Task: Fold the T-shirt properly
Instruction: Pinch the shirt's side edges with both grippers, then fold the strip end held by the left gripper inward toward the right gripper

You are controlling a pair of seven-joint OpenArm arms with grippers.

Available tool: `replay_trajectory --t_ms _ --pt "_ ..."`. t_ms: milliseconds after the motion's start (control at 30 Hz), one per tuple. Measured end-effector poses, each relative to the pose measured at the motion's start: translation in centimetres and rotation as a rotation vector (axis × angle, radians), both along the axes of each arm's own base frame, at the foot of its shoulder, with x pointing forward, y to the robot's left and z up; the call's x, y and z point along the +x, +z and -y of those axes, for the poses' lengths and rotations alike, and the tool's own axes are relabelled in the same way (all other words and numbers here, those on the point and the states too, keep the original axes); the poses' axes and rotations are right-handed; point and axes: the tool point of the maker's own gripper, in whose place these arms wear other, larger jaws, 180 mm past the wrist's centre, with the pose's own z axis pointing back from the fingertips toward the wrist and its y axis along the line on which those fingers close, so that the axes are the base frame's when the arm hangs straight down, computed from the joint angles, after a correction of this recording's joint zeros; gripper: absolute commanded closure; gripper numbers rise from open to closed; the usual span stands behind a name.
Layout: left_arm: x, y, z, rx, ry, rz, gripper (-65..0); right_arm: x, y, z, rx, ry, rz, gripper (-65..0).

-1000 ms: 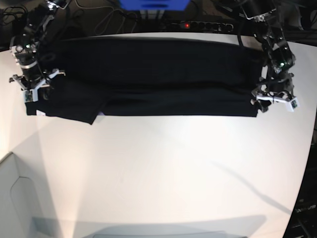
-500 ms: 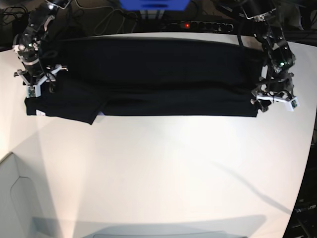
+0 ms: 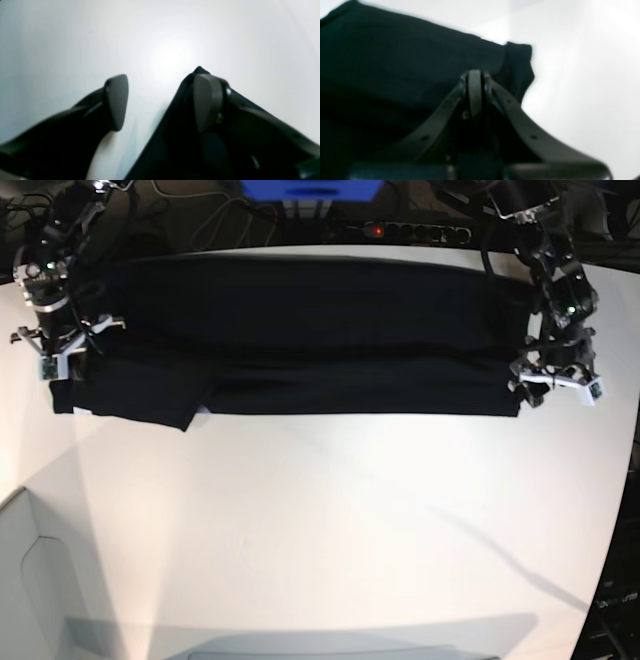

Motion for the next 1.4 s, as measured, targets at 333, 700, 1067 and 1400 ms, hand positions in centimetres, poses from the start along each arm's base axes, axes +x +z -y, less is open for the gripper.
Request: replay_trajectory --t_ms 333,700,1067,1400 --pt "-1.0 0.8 -2.4 0.020 0.071 0.015 -39.9 -2.2 1.2 -0.7 -0.016 -0.017 0.007 0.0" --pt "-1.1 1.7 -3.0 -0.034 0.055 0.052 -39.9 -4.1 0.6 0.1 -0.027 -0.047 -0.030 0.0" --pt "-2.0 -0.4 1.5 -0.245 -0.010 0.063 -39.9 -4.6 -2.5 -0.4 0.039 -0.051 -0.094 0.0" --pt "-0.1 2.3 5.1 -0.261 -0.081 0.151 -39.9 -4.0 -2.2 -0.5 0.043 -0.049 -0.073 0.0"
